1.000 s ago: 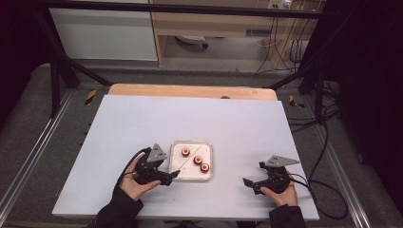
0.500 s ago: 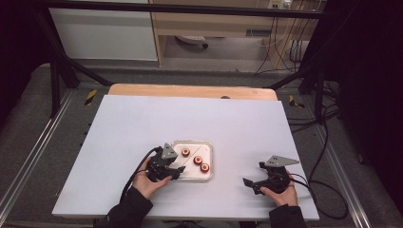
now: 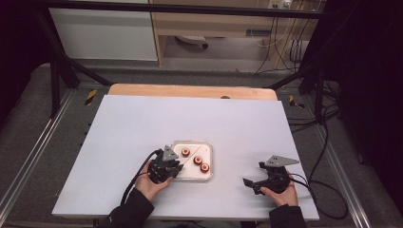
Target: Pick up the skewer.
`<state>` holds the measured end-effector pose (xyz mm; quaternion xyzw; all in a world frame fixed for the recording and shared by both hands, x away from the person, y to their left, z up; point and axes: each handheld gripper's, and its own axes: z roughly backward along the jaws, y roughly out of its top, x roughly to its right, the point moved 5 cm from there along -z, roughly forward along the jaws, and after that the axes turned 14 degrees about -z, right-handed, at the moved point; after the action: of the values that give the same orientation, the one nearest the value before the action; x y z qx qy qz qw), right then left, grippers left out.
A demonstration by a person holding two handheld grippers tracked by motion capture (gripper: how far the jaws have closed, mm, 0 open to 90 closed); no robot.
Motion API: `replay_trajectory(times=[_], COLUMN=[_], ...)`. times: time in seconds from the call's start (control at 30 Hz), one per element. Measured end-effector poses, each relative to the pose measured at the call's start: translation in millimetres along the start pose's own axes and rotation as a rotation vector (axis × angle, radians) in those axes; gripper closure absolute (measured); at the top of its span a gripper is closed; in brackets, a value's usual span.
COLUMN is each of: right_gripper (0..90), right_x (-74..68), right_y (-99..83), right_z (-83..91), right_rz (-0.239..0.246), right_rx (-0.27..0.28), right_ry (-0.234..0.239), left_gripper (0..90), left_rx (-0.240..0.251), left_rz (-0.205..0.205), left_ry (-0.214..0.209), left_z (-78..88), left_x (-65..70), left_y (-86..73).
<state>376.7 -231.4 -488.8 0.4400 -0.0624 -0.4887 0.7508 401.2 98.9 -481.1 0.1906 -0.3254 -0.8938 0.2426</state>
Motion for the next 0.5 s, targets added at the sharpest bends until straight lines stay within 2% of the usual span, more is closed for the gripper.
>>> replay_trajectory(times=[0.27, 0.5], right_gripper=[1.0, 1.0], right_x=[-0.2, -0.4], right_y=[-0.1, -0.3], right_z=[-0.2, -0.6], right_rz=[0.0, 0.0], right_rx=[0.0, -0.002], right_ry=[0.002, 0.004], left_gripper=[84.0, 88.0], left_rx=[0.01, 0.015], left_rz=[0.022, 0.027], left_ry=[0.033, 0.02], left_z=[-0.2, 0.2], left_x=[1.4, 2.7], left_y=[-1.1, -1.5])
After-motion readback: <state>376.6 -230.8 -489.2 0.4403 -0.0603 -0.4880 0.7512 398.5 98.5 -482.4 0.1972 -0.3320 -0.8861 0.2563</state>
